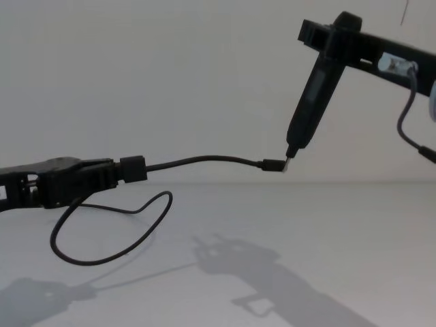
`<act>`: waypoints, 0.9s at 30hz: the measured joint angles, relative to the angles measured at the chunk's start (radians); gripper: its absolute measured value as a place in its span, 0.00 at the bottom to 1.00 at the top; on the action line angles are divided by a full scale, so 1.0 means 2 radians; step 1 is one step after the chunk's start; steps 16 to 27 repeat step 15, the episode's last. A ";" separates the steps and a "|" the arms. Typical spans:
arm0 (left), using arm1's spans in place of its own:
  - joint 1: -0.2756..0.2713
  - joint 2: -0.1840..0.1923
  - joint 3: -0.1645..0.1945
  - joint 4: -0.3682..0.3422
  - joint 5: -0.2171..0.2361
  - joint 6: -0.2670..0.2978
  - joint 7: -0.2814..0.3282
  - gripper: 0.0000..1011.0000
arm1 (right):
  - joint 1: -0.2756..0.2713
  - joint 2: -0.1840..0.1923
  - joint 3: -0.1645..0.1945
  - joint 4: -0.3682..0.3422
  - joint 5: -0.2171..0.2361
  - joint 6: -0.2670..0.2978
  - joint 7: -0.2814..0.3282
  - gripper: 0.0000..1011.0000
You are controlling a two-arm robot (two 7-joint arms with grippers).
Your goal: Pick up the data cable with the one hand.
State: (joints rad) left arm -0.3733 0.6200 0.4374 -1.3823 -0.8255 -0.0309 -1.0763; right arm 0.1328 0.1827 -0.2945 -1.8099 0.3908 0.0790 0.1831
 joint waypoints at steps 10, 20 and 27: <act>0.000 0.000 0.000 0.000 0.000 0.000 0.000 0.05 | -0.003 0.001 -0.001 0.015 0.000 -0.019 0.011 0.25; 0.000 0.000 0.000 0.000 0.000 0.000 0.000 0.05 | -0.003 0.001 -0.001 0.019 0.000 -0.024 0.013 0.25; 0.000 0.000 0.000 0.000 0.000 0.000 0.000 0.05 | -0.003 0.001 -0.001 0.019 0.000 -0.024 0.013 0.25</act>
